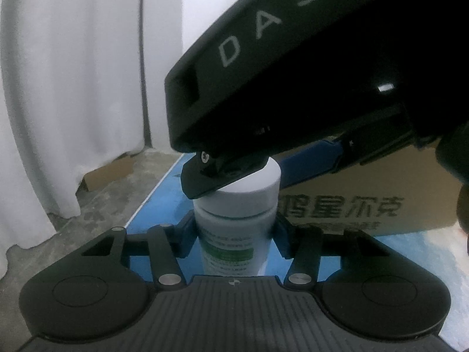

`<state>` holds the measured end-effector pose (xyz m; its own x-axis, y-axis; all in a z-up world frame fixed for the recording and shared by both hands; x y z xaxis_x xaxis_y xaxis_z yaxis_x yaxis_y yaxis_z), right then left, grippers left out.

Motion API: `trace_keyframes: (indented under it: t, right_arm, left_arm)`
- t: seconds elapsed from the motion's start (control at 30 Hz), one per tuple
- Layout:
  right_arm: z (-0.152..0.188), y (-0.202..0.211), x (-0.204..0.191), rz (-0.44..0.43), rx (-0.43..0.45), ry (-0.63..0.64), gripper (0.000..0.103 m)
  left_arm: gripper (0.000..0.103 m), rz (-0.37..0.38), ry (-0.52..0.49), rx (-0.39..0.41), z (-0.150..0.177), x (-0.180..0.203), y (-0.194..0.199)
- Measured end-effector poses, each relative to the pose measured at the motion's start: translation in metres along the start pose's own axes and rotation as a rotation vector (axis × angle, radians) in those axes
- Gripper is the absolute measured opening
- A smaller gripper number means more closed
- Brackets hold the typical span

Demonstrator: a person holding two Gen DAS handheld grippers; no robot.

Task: Organize rigid objects
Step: 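Close the right tool on the white supplement bottle cap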

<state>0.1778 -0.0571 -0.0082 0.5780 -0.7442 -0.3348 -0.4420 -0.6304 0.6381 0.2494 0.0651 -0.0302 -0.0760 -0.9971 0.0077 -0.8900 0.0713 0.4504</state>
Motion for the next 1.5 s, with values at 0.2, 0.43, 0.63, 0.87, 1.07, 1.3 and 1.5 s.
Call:
trace_keyframes:
  t: [0.2, 0.43, 0.63, 0.87, 1.07, 1.3, 1.5]
  right_arm:
    - [0.017, 0.038, 0.013, 0.025, 0.013, -0.048, 0.059]
    - [0.047, 0.090, 0.038, 0.089, 0.030, -0.114, 0.059]
    - [0.070, 0.129, 0.060, 0.140, 0.064, -0.161, 0.059]
    - [0.087, 0.147, 0.082, 0.167, 0.088, -0.235, 0.059]
    - [0.091, 0.152, 0.089, 0.144, 0.108, -0.263, 0.059]
    - [0.093, 0.156, 0.092, 0.143, 0.116, -0.269, 0.059]
    - [0.094, 0.158, 0.094, 0.139, 0.120, -0.285, 0.059]
  left_arm:
    - [0.053, 0.082, -0.068, 0.010, 0.006, 0.036, 0.018]
    - [0.053, 0.208, -0.137, -0.001, 0.013, 0.083, 0.040]
    - [0.053, 0.288, -0.201, 0.005, 0.022, 0.118, 0.053]
    - [0.053, 0.313, -0.259, -0.005, 0.029, 0.130, 0.050]
    - [0.053, 0.300, -0.285, -0.004, 0.027, 0.130, 0.053]
    - [0.055, 0.300, -0.323, -0.007, 0.035, 0.138, 0.044]
    - [0.057, 0.295, -0.348, -0.007, 0.037, 0.141, 0.044]
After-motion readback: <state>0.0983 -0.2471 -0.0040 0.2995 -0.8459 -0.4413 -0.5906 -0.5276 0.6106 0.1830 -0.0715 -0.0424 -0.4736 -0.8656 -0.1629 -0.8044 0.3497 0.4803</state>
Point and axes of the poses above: each gripper's, at about its wrist camera, not at the fingertips, and y roughly against the way its jaws point, x to its right, z to its underside, the point moved 5 cm from there along -y, roughly the way its jaws point, and after that the axes turned 3 degrees about x, right-handed, at the moved point
